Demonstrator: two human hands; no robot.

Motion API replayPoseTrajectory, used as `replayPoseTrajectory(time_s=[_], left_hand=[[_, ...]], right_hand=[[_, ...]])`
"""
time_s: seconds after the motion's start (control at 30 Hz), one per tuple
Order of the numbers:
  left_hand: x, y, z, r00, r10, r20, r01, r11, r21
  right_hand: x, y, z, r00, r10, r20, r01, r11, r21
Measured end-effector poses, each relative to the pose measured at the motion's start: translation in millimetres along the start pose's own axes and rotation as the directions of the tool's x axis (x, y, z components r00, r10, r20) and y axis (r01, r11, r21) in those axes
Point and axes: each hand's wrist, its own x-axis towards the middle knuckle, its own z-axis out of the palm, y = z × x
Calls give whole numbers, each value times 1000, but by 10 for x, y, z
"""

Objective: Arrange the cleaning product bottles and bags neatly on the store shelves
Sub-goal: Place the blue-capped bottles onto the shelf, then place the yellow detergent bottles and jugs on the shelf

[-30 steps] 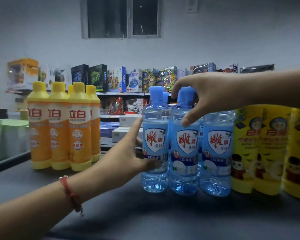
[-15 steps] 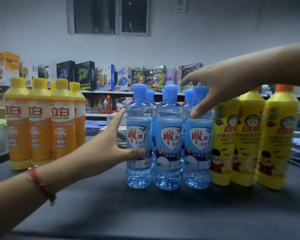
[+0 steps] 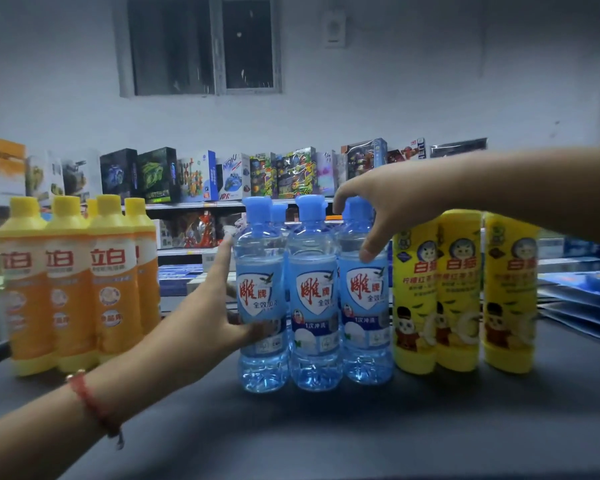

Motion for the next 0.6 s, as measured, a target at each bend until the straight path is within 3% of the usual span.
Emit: replayPoseTrajectory(time_s=[0.07, 0.13, 0.17, 0.3, 0.6], left_hand=[[-16, -26, 18, 975, 197, -103, -143, 909, 391], [26, -17, 61, 873, 479, -97, -273, 642, 716], [66, 37, 96, 855, 516, -57, -289, 565, 773], [232, 195, 273, 865, 502, 22, -299, 480, 825], [246, 176, 311, 838, 545, 25, -345, 495, 797]], right_hand=[[-26, -35, 35, 1000, 2, -11, -2, 1000, -3], [-61, -67, 70, 1000, 5, -27, -5, 1000, 7], [-82, -80, 87, 999, 8, -42, -7, 1000, 14], [-171, -112, 143, 995, 22, -99, -17, 998, 60], [-325, -205, 181, 986, 100, -132, -82, 987, 136]])
